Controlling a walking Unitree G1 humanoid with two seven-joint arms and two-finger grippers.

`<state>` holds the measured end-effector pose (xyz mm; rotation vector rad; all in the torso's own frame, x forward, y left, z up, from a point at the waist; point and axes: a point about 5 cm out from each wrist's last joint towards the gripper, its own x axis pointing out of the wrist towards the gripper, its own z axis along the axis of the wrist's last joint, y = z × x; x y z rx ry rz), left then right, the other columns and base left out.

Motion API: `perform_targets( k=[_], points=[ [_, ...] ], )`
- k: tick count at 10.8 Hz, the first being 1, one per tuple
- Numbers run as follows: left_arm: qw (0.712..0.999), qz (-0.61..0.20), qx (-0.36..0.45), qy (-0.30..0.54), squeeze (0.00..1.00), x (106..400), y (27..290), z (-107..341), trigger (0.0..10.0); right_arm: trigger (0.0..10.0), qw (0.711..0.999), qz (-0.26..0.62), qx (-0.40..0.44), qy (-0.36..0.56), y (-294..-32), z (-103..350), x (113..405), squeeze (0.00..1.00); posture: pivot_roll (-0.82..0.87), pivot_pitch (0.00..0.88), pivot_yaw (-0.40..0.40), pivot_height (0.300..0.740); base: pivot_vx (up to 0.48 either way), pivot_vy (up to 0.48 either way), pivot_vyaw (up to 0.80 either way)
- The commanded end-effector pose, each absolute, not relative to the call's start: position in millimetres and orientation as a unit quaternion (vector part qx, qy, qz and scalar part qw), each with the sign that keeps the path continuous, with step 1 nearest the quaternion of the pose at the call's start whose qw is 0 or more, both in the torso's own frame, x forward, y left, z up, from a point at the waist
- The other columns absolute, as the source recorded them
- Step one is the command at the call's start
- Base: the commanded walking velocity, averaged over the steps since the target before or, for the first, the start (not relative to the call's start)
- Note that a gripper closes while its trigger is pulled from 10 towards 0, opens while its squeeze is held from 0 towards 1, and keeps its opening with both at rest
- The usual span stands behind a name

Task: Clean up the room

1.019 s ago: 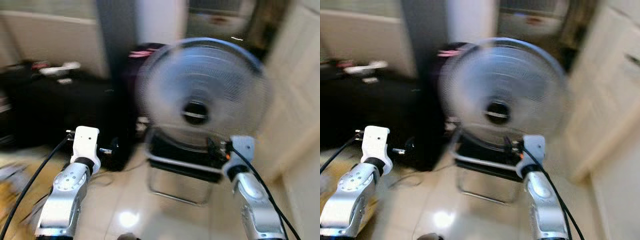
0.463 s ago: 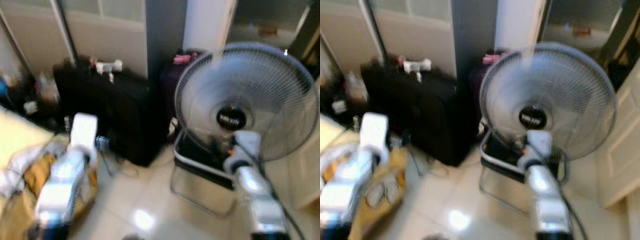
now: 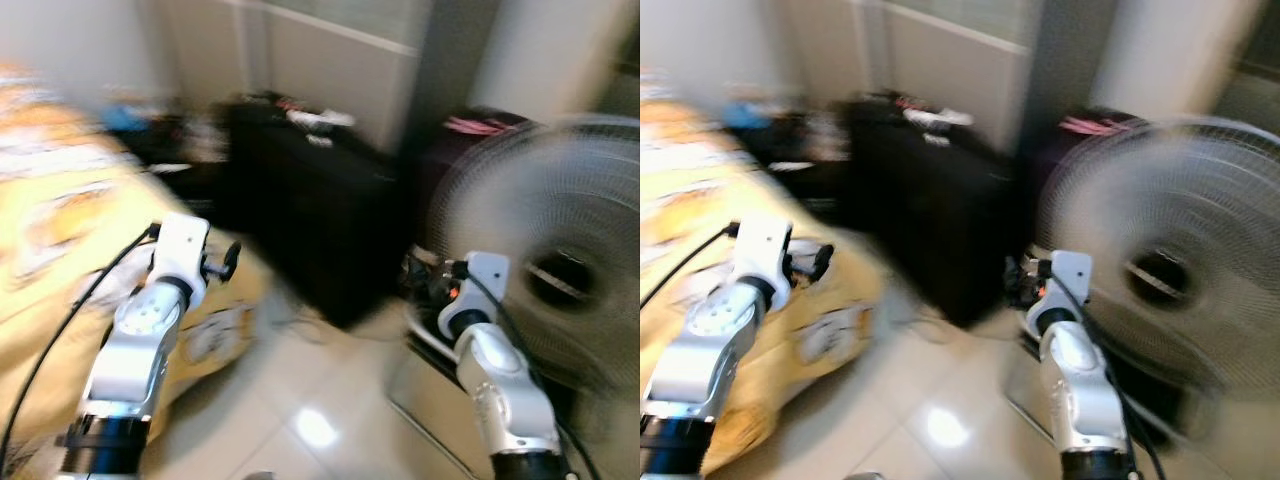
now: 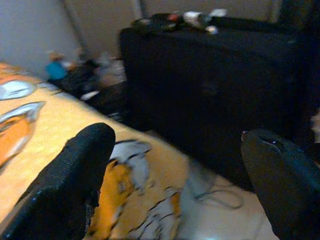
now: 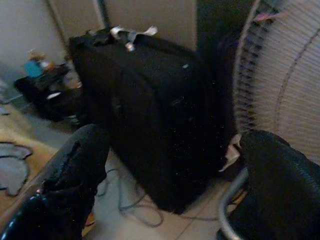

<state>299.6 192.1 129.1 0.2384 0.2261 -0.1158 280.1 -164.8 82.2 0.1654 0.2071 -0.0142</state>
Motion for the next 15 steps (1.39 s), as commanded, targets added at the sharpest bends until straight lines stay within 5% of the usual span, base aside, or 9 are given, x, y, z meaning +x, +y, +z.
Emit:
perform_targets(
  k=[1, 5, 8, 15],
  points=[
    [0.984, -0.073, 0.126, 0.105, 0.0, 300.5, 186.0, 132.9, 10.0, 10.0, 0.991, -0.018, 0.084, 0.103, -172.4, 80.8, 277.9, 1.0, -0.07, 0.0, 0.001, 0.74, 0.0, 0.0, 0.8],
    [0.975, -0.103, 0.174, 0.093, 0.0, 296.5, 182.0, 132.3, 10.0, 10.0, 0.991, 0.019, 0.058, 0.115, -163.6, 80.3, 281.5, 1.0, -0.01, 0.0, -0.019, 0.74, 0.0, 0.0, 0.1],
    [0.986, -0.09, 0.117, 0.079, 0.0, 308.8, 185.6, 142.0, 10.0, 10.0, 0.993, 0.021, 0.066, 0.099, -143.9, 83.8, 298.4, 1.0, 0.0, 0.0, -0.006, 0.74, 0.0, 0.338, 0.0],
    [0.988, -0.049, 0.104, 0.103, 0.0, 295.6, 194.2, 118.4, 10.0, 10.0, 0.994, 0.04, 0.051, 0.09, -153.8, 74.2, 289.8, 1.0, 0.01, 0.0, -0.002, 0.74, 0.0, 0.134, 0.0]
  ],
)
